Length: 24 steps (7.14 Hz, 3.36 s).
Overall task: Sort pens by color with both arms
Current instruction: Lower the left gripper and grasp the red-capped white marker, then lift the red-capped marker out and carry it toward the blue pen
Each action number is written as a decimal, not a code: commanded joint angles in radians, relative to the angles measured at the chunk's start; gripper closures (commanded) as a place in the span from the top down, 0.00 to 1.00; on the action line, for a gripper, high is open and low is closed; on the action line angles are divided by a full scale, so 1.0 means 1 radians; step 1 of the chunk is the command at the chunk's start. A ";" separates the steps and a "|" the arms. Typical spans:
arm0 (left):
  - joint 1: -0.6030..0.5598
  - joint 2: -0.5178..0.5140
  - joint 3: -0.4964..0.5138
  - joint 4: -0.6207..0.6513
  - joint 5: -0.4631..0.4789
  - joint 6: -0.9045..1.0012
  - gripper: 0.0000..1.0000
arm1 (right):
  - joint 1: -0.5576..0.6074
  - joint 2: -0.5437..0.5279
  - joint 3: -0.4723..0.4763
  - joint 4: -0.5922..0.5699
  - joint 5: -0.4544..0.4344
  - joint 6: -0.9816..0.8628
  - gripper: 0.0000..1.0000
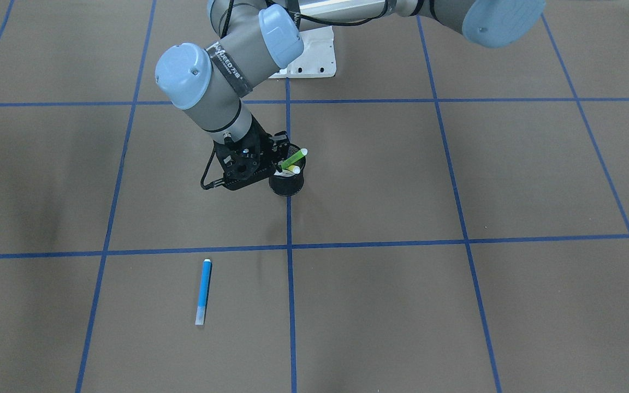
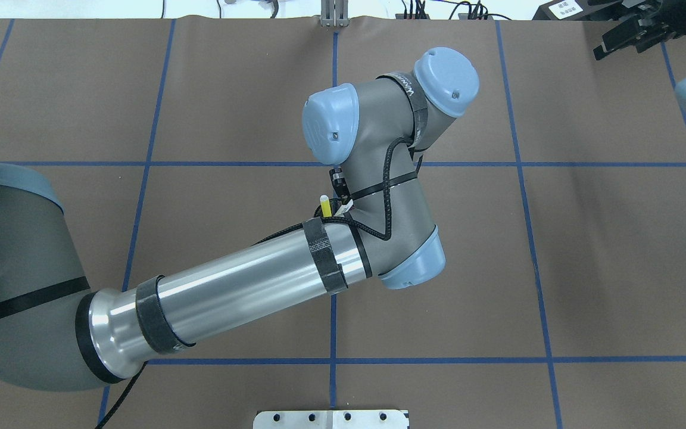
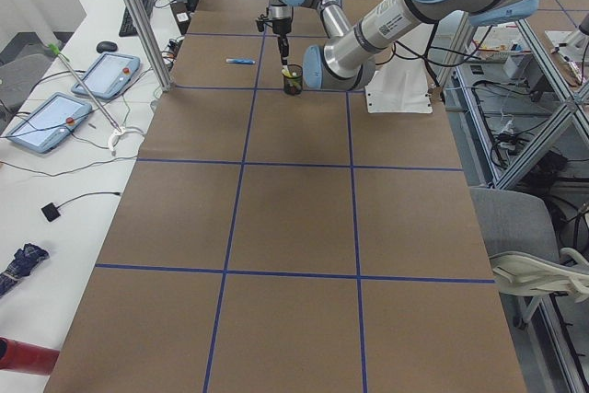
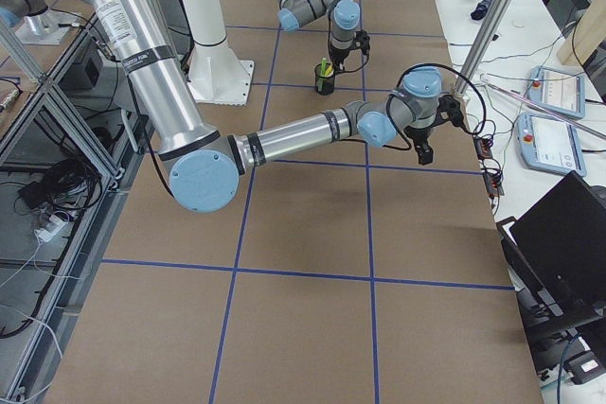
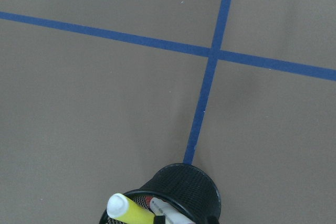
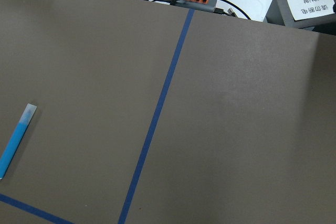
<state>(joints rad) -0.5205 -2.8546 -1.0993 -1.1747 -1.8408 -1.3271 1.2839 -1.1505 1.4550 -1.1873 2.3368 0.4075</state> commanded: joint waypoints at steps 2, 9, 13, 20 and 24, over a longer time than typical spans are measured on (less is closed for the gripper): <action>0.004 0.000 -0.001 0.001 0.000 0.000 0.32 | 0.000 0.000 0.001 0.000 0.001 0.001 1.00; 0.004 0.000 -0.005 0.001 0.017 0.006 0.36 | -0.001 0.000 -0.001 0.002 -0.002 0.001 1.00; 0.002 0.003 -0.042 0.024 0.032 0.023 0.08 | -0.002 0.003 0.002 0.003 -0.001 0.002 1.00; -0.001 0.017 -0.469 0.138 0.180 0.023 0.00 | -0.002 -0.002 0.001 0.002 -0.001 0.002 1.00; -0.003 0.203 -0.527 -0.385 0.406 0.037 0.00 | -0.002 -0.009 0.001 0.003 -0.002 0.004 1.00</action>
<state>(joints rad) -0.5230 -2.7211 -1.6268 -1.3682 -1.5004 -1.3007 1.2824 -1.1567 1.4557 -1.1848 2.3359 0.4099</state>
